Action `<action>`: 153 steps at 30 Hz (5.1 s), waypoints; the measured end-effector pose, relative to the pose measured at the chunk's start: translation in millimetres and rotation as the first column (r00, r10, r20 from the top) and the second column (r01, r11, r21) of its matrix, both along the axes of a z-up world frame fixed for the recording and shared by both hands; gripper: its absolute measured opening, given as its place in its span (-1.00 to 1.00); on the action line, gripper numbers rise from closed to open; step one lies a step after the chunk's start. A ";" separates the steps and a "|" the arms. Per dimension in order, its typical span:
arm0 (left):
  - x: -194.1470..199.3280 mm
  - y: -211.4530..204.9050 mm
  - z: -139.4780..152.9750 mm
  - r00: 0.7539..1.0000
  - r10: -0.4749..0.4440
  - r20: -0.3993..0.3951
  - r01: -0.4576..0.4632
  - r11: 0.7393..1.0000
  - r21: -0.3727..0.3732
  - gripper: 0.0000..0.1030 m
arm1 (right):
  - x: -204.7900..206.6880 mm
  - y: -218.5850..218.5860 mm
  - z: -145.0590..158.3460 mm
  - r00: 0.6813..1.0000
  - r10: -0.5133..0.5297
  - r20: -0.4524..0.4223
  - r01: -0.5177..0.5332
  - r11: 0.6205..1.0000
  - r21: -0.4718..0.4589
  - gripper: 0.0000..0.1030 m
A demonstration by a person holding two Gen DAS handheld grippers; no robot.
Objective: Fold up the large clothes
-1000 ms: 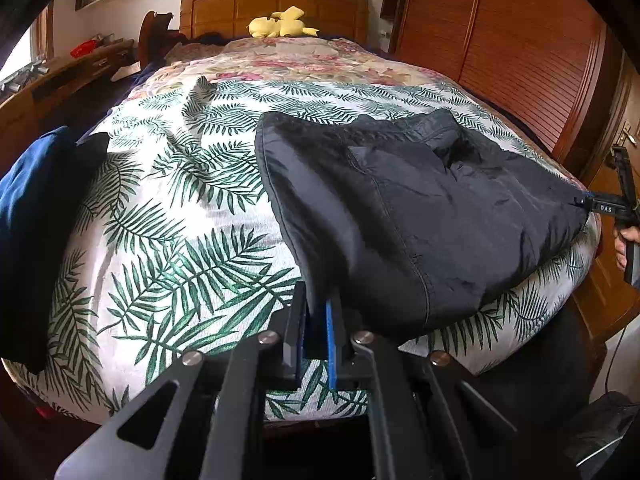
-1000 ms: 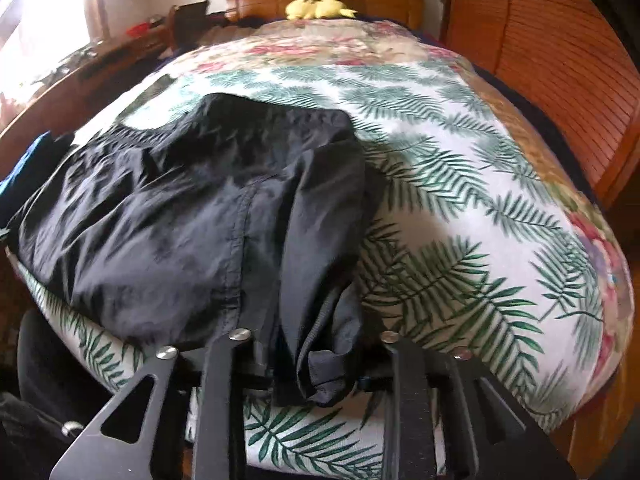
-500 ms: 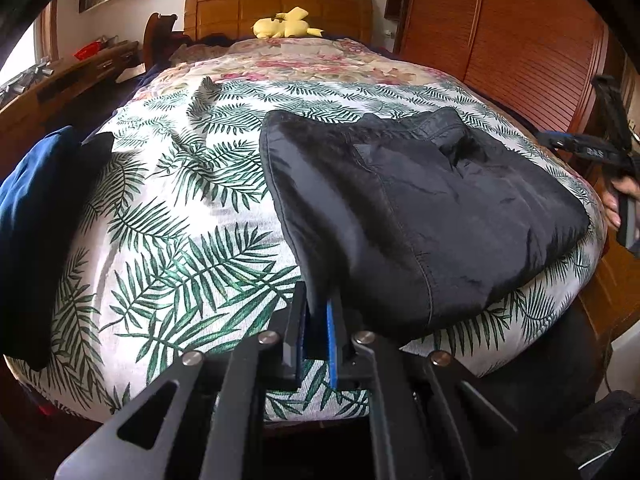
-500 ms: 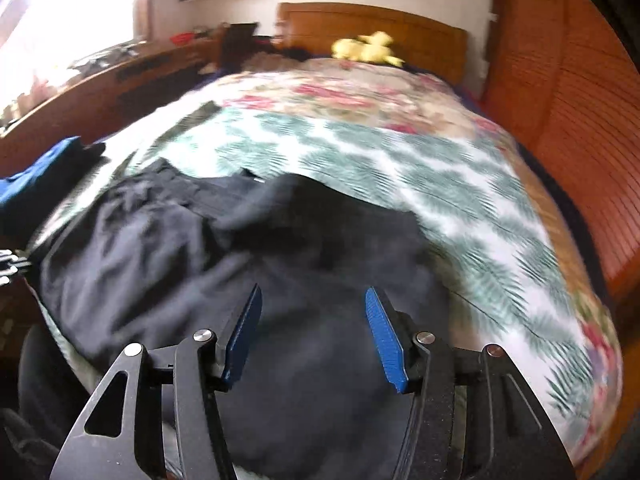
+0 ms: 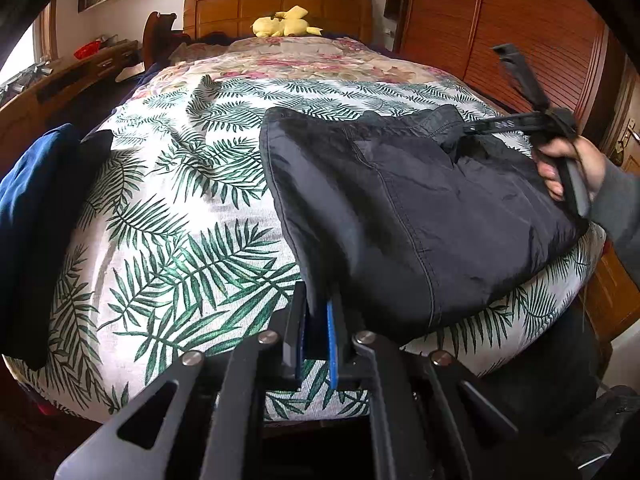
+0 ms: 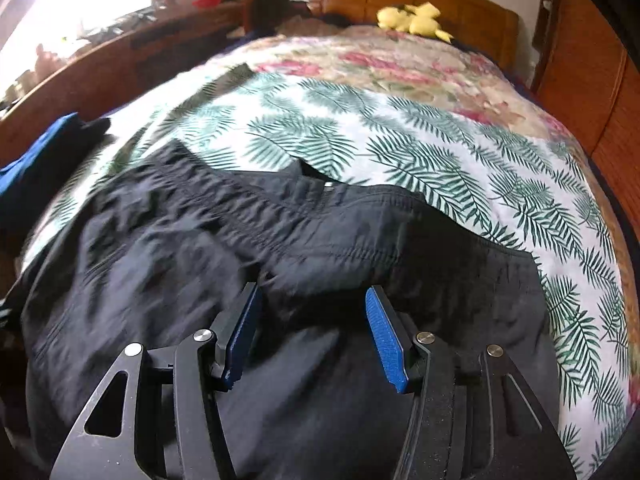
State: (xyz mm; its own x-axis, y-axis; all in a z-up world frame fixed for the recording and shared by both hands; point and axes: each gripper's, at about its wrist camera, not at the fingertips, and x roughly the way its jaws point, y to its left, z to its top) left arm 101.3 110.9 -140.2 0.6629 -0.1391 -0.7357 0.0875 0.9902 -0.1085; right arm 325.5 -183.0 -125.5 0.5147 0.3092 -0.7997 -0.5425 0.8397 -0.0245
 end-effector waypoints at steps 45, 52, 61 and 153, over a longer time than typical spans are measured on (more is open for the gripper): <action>19.1 -19.7 43.4 0.995 -0.028 0.098 0.026 0.999 0.022 -0.64 | 124.6 -133.3 -19.9 0.950 -0.300 -0.080 0.299 0.954 -0.032 0.08; 30.5 -50.5 46.0 0.994 -0.070 0.086 0.068 0.997 0.023 -0.64 | 132.8 -161.0 -45.1 0.936 -0.237 -0.261 0.271 0.958 0.099 -0.63; 42.2 -96.2 46.0 0.994 -0.083 0.073 0.081 0.996 0.036 -0.63 | 124.6 -191.1 -14.9 0.936 -0.329 -0.123 0.341 0.936 0.091 -0.97; -33.6 4.9 59.3 0.985 0.038 0.168 -0.038 0.999 -0.004 -0.62 | -115.0 55.9 128.1 0.968 0.225 0.111 -0.251 0.861 0.442 -0.86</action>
